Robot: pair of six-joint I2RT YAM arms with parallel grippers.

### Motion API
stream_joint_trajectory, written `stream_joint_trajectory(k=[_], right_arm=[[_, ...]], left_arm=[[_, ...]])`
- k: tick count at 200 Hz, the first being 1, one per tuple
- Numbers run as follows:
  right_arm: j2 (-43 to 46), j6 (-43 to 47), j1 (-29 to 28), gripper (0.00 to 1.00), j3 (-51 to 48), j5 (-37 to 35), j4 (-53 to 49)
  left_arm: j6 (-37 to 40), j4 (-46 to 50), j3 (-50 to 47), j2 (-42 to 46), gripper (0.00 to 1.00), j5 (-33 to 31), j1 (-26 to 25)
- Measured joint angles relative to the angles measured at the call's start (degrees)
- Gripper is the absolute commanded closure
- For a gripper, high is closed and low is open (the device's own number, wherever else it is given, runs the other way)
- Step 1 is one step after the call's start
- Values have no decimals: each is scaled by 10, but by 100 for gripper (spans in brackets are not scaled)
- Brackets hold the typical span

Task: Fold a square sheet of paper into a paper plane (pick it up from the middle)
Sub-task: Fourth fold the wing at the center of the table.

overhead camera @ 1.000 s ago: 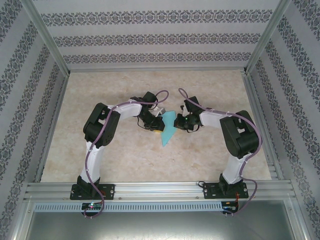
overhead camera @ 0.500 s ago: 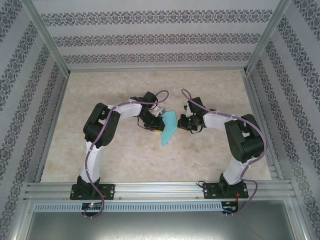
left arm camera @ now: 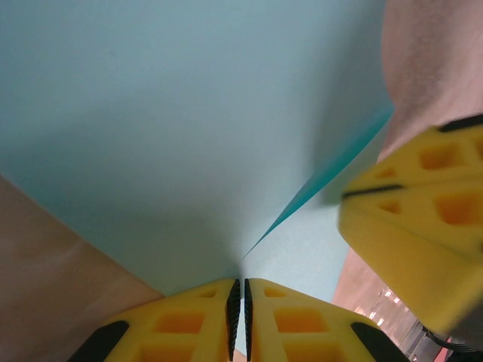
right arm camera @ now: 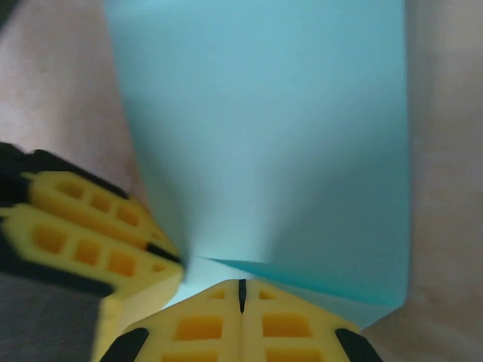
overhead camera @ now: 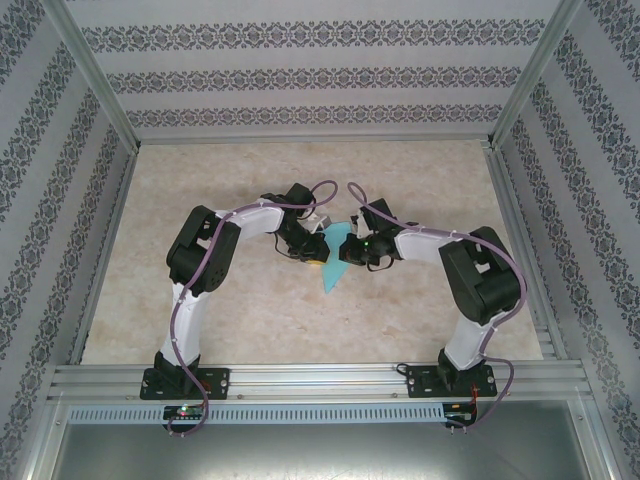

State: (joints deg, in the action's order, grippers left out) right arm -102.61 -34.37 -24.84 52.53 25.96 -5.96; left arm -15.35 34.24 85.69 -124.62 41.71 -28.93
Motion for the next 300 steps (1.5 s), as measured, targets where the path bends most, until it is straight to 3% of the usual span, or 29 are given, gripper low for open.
stream_joint_trajectory(k=[150, 212, 300], right_arm=[[37, 16, 57, 96, -21, -15, -16], [94, 13, 57, 88, -37, 10, -17], [99, -12, 59, 72, -75, 52, 19]], left_arm=[[-1, 1, 2, 0, 79, 4, 0], [-17, 0, 6, 6, 73, 0, -3], [-31, 1, 6, 75, 69, -35, -6]])
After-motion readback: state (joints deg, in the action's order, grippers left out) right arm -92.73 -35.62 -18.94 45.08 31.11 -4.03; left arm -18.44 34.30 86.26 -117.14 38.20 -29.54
